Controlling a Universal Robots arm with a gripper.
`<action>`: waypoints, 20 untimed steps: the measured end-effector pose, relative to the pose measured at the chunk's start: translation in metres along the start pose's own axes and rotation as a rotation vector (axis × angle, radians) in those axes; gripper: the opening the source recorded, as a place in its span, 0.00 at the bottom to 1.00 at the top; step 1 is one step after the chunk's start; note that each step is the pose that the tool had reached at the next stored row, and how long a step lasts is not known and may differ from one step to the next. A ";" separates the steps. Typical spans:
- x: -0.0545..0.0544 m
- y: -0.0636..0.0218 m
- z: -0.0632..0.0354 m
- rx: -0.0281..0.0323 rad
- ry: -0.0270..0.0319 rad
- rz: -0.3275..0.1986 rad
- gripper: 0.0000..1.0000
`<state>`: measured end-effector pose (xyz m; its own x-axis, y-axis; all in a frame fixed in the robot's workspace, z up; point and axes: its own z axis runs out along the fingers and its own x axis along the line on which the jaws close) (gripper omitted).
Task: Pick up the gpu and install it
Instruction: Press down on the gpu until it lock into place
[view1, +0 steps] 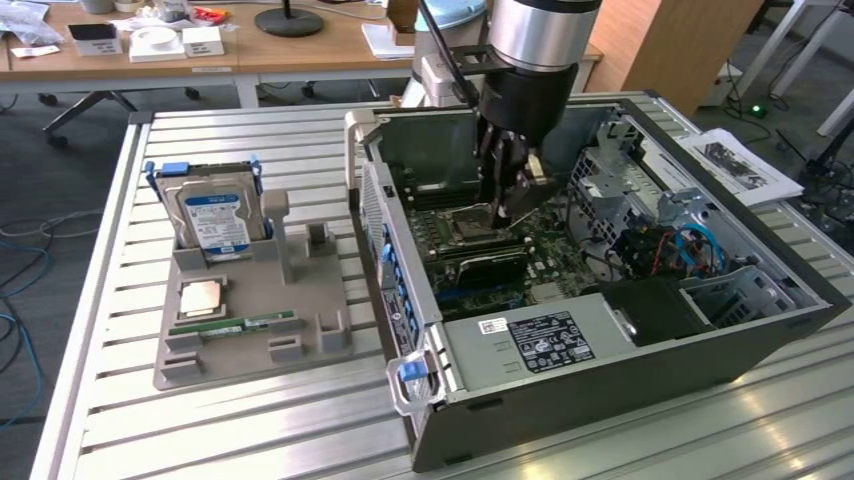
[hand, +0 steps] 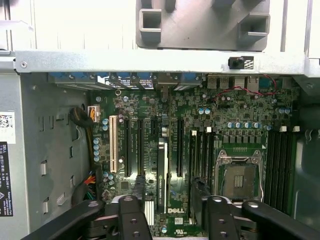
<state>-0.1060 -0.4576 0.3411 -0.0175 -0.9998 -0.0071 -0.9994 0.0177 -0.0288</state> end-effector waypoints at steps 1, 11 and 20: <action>0.000 0.0000 0.0000 0.0001 0.0000 0.000 0.44; 0.000 0.0000 0.0000 0.0000 0.0000 0.000 0.11; 0.000 -0.0001 0.0000 0.0000 -0.0001 0.000 0.11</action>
<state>-0.1059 -0.4576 0.3411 -0.0174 -0.9998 -0.0072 -0.9994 0.0176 -0.0288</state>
